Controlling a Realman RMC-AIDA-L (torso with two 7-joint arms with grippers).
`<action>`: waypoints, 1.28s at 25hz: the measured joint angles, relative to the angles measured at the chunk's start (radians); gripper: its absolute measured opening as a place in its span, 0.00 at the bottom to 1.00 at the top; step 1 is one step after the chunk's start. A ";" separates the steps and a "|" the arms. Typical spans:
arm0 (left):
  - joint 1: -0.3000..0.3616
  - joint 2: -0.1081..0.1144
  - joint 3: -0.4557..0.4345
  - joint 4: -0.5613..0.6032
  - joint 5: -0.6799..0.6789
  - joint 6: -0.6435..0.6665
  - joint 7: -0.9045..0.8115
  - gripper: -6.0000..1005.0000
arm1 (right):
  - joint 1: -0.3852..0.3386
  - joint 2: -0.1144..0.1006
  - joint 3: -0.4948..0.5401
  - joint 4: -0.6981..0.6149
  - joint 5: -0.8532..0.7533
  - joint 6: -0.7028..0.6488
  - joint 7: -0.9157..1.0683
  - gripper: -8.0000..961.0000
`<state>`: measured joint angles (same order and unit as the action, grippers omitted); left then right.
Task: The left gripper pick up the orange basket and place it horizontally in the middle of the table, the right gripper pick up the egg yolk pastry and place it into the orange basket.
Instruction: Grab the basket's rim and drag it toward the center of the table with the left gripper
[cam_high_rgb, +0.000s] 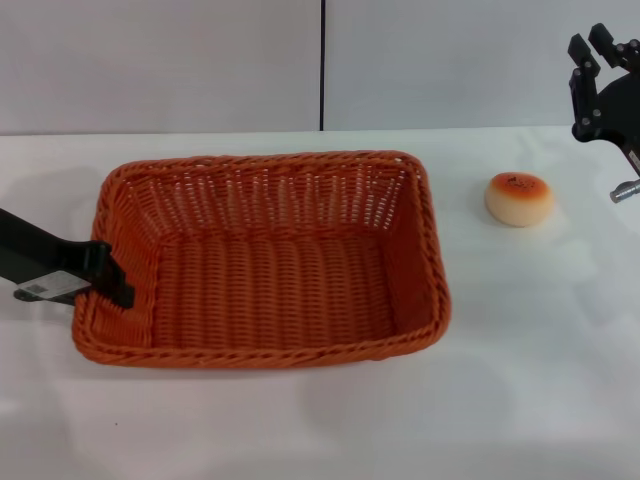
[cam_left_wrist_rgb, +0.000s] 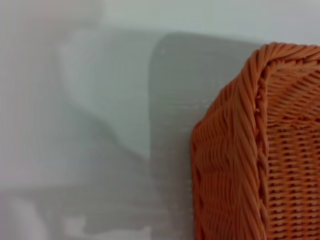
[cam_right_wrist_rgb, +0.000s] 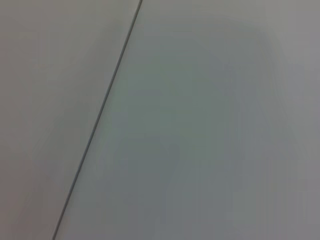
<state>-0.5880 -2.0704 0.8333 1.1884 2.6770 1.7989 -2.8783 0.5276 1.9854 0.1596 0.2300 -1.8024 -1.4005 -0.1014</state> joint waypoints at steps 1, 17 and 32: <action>0.010 0.001 0.000 0.000 -0.032 -0.006 0.001 0.14 | -0.002 0.000 0.000 -0.001 0.000 0.000 0.000 0.17; 0.040 0.013 0.022 -0.056 -0.125 0.027 0.029 0.22 | 0.004 0.005 0.000 -0.003 0.000 0.000 -0.002 0.17; 0.034 0.022 -0.103 -0.110 -0.176 0.046 0.124 0.55 | 0.006 0.025 -0.002 -0.023 0.000 0.000 -0.003 0.17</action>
<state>-0.5541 -2.0483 0.7298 1.0783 2.5007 1.8450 -2.7548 0.5334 2.0102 0.1580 0.2069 -1.8024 -1.4001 -0.1044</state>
